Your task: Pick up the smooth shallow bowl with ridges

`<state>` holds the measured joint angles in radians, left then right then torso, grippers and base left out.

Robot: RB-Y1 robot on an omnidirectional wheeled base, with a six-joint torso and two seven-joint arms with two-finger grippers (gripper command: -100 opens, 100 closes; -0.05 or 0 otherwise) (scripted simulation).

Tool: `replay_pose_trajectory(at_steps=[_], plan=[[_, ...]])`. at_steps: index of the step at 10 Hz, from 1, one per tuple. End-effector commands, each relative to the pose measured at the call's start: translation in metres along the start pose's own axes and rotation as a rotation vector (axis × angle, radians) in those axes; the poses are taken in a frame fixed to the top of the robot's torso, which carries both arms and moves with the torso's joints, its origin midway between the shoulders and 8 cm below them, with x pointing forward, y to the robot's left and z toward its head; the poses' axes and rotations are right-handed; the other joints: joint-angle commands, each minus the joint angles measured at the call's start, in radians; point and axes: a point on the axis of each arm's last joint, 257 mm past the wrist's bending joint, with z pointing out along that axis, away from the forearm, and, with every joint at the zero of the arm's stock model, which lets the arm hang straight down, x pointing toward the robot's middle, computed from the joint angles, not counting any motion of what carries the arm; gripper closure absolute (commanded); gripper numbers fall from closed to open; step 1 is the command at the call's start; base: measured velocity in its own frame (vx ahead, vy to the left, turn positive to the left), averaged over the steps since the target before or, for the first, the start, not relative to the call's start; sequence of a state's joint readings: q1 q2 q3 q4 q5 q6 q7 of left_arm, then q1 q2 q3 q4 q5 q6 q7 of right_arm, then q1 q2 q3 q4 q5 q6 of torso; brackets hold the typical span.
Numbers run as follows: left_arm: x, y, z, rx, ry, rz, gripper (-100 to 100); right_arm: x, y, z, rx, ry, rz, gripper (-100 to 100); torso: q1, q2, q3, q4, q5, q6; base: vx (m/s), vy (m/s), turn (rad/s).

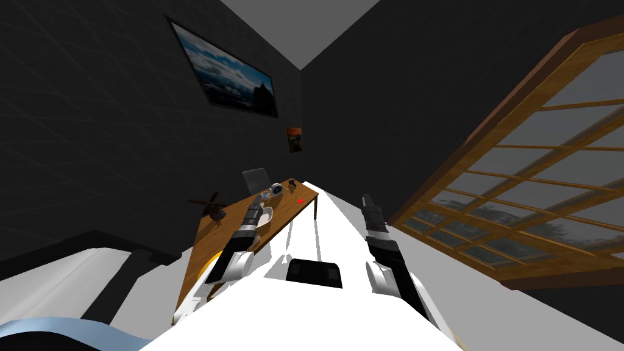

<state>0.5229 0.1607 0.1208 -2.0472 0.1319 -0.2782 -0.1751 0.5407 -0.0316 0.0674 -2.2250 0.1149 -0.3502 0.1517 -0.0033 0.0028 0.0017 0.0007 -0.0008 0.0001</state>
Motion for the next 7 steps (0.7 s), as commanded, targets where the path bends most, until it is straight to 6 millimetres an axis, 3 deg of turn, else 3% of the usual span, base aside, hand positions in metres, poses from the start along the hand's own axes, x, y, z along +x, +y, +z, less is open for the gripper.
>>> replay_pose_trajectory(at_steps=[1, 2, 3, 6, 7], plan=[[-0.006, 0.021, -0.003, -0.047, -0.004, 0.003, -100, 0.0, 0.0, 0.0, 0.0, 0.0, 0.0, 0, 0.0, 0.0, 0.0, 0.0, 0.0, 0.0, -0.032, -0.036, -0.028], [-0.01, 0.042, -0.007, -0.105, -0.011, 0.002, -100, 0.0, 0.0, 0.0, 0.0, 0.0, 0.0, 0, 0.001, 0.0, 0.0, 0.0, 0.0, 0.0, -0.019, -0.023, -0.034], [-0.01, 0.042, -0.007, -0.105, -0.011, 0.002, -100, 0.0, 0.0, 0.0, 0.0, 0.0, 0.0, 0, 0.002, -0.001, -0.001, 0.0, 0.0, 0.0, -0.013, -0.017, -0.018], [-0.021, 0.101, -0.021, -0.264, -0.034, -0.017, -100, 0.0, 0.0, 0.0, 0.0, 0.0, 0.0, 0, 0.002, -0.001, -0.001, 0.0, 0.0, 0.0, -0.017, -0.029, -0.042], [-0.021, 0.104, -0.022, -0.273, -0.033, -0.017, -100, 0.0, 0.0, 0.0, 0.0, 0.0, 0.0, 0, 0.002, -0.002, -0.001, 0.0, 0.0, 0.0, -0.006, -0.024, -0.005]])
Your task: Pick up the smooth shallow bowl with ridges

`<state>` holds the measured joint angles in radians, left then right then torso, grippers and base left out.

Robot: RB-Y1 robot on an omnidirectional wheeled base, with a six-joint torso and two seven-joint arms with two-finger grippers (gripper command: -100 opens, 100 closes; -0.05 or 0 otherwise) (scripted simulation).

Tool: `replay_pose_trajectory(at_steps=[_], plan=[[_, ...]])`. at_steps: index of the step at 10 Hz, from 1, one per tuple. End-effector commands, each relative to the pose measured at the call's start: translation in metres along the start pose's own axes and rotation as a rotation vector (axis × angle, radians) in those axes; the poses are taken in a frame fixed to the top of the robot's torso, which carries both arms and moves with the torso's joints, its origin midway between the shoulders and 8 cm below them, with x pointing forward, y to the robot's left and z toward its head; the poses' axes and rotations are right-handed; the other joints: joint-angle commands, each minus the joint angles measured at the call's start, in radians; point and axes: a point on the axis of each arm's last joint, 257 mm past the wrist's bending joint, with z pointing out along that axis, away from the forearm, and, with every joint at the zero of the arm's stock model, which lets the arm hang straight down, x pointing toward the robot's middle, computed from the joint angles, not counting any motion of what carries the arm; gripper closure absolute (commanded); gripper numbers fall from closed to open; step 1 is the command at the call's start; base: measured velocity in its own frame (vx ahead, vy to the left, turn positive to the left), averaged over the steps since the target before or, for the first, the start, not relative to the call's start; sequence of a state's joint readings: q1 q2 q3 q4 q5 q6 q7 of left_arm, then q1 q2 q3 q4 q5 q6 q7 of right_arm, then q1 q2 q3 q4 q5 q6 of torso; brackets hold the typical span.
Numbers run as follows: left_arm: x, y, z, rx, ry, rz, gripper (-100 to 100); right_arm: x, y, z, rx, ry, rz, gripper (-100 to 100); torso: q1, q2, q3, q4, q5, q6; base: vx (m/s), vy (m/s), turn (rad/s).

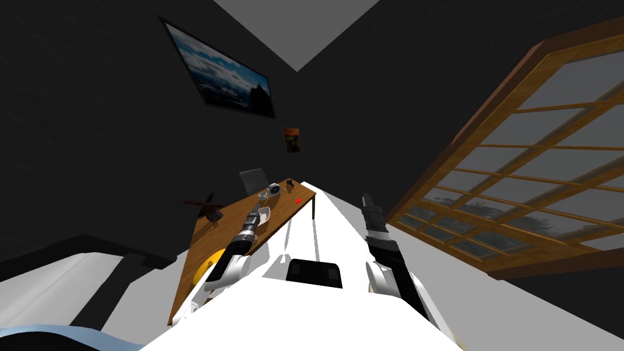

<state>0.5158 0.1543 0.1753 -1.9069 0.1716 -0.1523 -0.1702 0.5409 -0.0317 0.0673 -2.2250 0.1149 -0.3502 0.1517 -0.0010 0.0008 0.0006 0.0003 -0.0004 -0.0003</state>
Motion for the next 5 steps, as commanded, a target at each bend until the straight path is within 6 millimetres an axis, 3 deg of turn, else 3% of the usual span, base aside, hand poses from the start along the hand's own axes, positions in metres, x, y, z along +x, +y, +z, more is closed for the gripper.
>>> replay_pose_trajectory(at_steps=[1, 4, 5], plan=[[-0.004, 0.025, 0.001, -0.066, -0.007, -0.015, -100, 0.0, 0.0, 0.0, 0.0, 0.0, 0.0, 0, 0.0, 0.0, 0.0, 0.0, 0.0, 0.0, 0.0, -0.013, -0.007], [-0.008, 0.078, -0.001, -0.21, -0.021, -0.067, -100, 0.0, 0.0, 0.0, 0.0, 0.0, 0.0, 0, 0.001, -0.001, -0.001, 0.0, 0.0, 0.0, 0.014, -0.009, -0.002], [-0.008, 0.081, -0.002, -0.216, -0.022, -0.067, -100, 0.0, 0.0, 0.0, 0.0, 0.0, 0.0, 0, 0.001, -0.002, -0.001, 0.0, 0.0, 0.0, 0.016, -0.002, 0.003]])
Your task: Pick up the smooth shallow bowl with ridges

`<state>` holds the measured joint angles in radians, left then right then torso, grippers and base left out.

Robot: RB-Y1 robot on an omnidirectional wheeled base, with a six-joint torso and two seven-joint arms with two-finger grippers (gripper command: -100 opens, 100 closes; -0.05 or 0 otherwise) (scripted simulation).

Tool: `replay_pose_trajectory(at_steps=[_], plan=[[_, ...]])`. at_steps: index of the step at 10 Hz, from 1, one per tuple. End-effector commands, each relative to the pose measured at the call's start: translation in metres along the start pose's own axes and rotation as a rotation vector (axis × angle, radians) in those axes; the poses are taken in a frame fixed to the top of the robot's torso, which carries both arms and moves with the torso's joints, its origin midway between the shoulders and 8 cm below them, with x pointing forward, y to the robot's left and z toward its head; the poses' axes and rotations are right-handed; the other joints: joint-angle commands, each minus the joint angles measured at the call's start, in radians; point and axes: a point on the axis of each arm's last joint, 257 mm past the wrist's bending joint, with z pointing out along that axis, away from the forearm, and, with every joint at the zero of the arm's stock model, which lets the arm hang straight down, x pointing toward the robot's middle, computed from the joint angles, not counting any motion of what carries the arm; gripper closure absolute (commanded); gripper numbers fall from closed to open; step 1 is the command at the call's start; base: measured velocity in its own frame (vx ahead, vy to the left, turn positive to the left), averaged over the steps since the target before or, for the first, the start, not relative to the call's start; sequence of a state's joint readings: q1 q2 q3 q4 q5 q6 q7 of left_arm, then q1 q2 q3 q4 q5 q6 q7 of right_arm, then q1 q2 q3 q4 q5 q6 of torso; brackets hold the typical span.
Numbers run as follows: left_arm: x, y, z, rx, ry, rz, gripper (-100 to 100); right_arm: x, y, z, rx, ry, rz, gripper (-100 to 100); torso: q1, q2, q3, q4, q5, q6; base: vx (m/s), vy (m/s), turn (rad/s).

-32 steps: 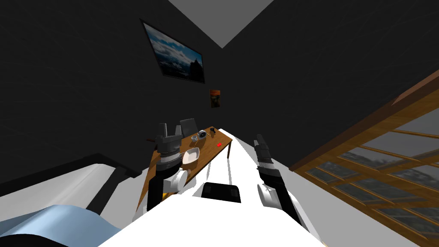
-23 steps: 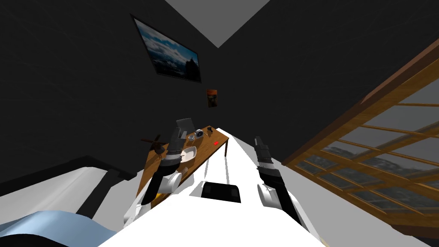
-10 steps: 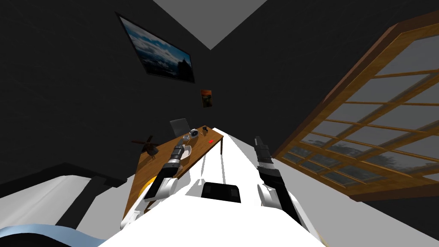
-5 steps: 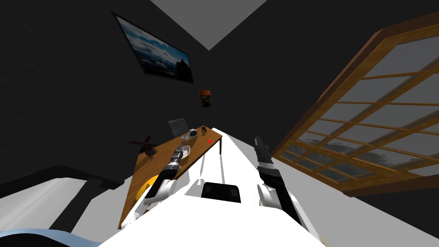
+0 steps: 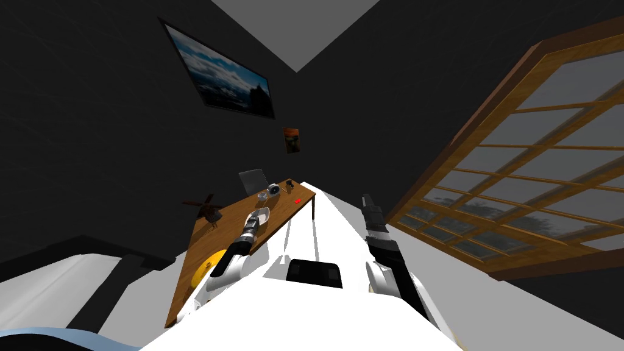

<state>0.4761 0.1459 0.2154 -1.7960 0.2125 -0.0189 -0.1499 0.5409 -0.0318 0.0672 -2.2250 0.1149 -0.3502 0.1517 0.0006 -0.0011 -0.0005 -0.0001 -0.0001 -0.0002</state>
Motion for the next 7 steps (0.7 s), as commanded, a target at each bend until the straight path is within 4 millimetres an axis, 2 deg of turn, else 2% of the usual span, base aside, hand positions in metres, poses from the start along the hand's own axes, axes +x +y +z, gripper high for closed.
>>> replay_pose_trajectory(at_steps=[1, 2, 3, 5, 6, 7], plan=[[-0.001, 0.024, 0.003, -0.058, -0.004, -0.024, -100, 0.0, 0.0, 0.0, 0.0, 0.0, 0.0, 0, 0.0, 0.0, 0.0, 0.0, 0.0, 0.0, 0.018, 0.001, 0.015], [-0.002, 0.039, 0.005, -0.102, -0.006, -0.046, -100, 0.0, 0.0, 0.0, 0.0, 0.0, 0.0, 0, 0.0, 0.0, 0.0, 0.0, 0.0, 0.0, 0.026, 0.007, 0.026], [-0.002, 0.04, 0.005, -0.104, -0.006, -0.046, -100, 0.0, 0.0, 0.0, 0.0, 0.0, 0.0, 0, 0.001, -0.001, 0.0, 0.0, 0.0, 0.0, 0.022, 0.005, 0.006], [-0.002, 0.071, 0.008, -0.191, -0.009, -0.09, -100, 0.0, 0.0, 0.0, 0.0, 0.0, 0.0, 0, 0.0, -0.001, 0.0, 0.0, 0.0, 0.0, 0.031, 0.003, 0.033], [-0.002, 0.072, 0.007, -0.194, -0.009, -0.09, -100, 0.0, 0.0, 0.0, 0.0, 0.0, 0.0, 0, 0.0, -0.001, -0.001, 0.0, 0.0, 0.0, 0.031, 0.006, 0.012], [-0.002, 0.087, 0.008, -0.237, -0.01, -0.112, -100, 0.0, 0.0, 0.0, 0.0, 0.0, 0.0, 0, 0.001, -0.001, -0.001, 0.0, 0.0, 0.0, 0.034, 0.017, 0.023]])
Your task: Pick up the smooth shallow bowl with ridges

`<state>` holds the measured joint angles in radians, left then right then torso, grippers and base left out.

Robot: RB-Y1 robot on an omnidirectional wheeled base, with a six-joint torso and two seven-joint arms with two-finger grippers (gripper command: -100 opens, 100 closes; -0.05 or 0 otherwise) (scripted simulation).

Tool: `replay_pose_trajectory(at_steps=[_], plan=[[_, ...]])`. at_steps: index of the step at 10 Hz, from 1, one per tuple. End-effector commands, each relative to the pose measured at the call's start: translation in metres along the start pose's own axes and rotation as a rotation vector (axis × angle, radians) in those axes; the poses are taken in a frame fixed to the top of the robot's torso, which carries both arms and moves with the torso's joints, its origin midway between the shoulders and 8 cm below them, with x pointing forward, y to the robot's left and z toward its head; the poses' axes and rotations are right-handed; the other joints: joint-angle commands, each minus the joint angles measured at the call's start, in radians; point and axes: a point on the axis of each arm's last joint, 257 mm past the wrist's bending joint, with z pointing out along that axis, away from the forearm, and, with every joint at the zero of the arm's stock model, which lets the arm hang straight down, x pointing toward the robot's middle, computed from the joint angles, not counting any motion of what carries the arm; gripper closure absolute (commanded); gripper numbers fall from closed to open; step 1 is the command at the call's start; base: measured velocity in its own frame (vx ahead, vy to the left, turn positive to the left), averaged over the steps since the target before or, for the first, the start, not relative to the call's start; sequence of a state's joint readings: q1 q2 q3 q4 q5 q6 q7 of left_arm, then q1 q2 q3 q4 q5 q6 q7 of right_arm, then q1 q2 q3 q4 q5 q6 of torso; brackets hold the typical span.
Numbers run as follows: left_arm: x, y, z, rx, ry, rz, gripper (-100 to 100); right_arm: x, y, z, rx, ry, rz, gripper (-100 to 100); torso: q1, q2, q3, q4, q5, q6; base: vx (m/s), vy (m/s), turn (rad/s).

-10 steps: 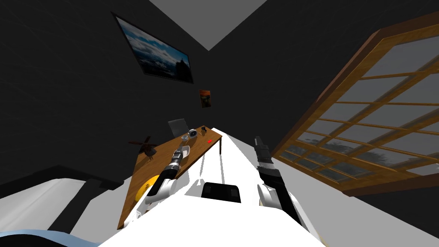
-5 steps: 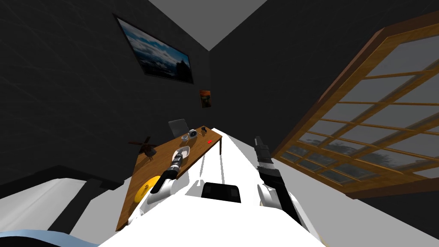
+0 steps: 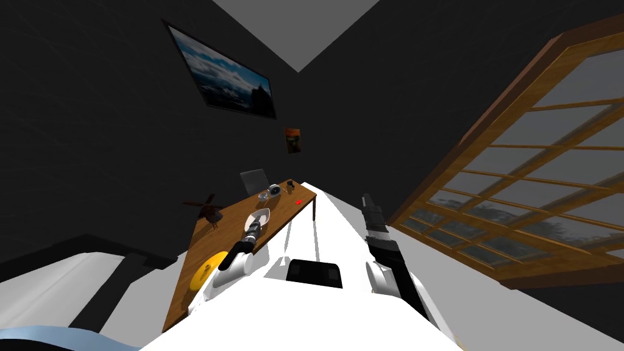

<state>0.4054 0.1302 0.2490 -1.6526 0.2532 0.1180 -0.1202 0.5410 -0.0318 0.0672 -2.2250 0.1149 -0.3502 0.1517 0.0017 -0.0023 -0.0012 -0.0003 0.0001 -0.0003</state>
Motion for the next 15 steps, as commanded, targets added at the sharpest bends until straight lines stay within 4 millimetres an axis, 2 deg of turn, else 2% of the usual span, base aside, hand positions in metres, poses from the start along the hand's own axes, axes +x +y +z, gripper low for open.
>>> replay_pose_trajectory(at_steps=[1, 6, 9, 10, 11, 12, 13, 14, 15], plan=[[-0.006, 0.021, 0.005, -0.061, -0.001, -0.032, -100, 0.0, 0.0, 0.0, 0.0, 0.0, 0.0, 0, 0.0, 0.0, 0.0, 0.0, 0.0, 0.0, 0.045, 0.025, 0.048], [-0.009, 0.088, 0.011, -0.256, -0.009, -0.12, -100, 0.0, 0.0, 0.0, 0.0, 0.0, 0.0, 0, 0.002, -0.002, -0.001, 0.0, 0.0, 0.0, 0.063, 0.033, 0.035], [-0.013, 0.119, 0.008, -0.345, -0.018, -0.15, -100, 0.0, 0.0, 0.0, 0.0, 0.0, 0.0, 0, 0.004, -0.003, -0.002, -0.001, 0.001, 0.0, 0.077, 0.073, 0.017], [-0.016, 0.137, 0.003, -0.392, -0.025, -0.159, -100, 0.0, 0.0, 0.0, 0.0, 0.0, 0.0, 0, 0.004, -0.003, -0.002, -0.001, 0.001, 0.0, 0.118, 0.101, 0.013], [-0.018, 0.145, 0.0, -0.412, -0.029, -0.162, -100, 0.0, 0.0, 0.0, 0.0, 0.0, 0.0, 0, 0.006, -0.005, -0.003, -0.001, 0.001, 0.0, 0.119, 0.126, 0.004], [-0.017, 0.14, 0.005, -0.395, -0.026, -0.159, -100, 0.0, 0.0, 0.0, 0.0, 0.0, 0.0, 0, 0.007, -0.005, -0.003, -0.001, 0.002, 0.0, 0.047, 0.057, -0.009], [-0.017, 0.142, 0.005, -0.399, -0.027, -0.159, 0, 0.0, 0.0, 0.0, 0.0, 0.0, 0.0, 0, 0.003, -0.002, -0.001, -0.001, 0.001, 0.0, 0.009, 0.011, -0.001], [-0.013, 0.146, 0.008, -0.397, -0.027, -0.159, -100, 0.0, 0.0, 0.0, 0.0, 0.0, 0.0, 0, 0.0, 0.001, 0.0, 0.0, 0.0, 0.0, 0.025, 0.029, 0.009], [-0.011, 0.148, 0.009, -0.396, -0.026, -0.158, -100, 0.0, 0.0, 0.0, 0.0, 0.0, 0.0, 0, 0.001, 0.001, 0.0, 0.0, 0.0, 0.0, 0.037, 0.042, 0.005]])
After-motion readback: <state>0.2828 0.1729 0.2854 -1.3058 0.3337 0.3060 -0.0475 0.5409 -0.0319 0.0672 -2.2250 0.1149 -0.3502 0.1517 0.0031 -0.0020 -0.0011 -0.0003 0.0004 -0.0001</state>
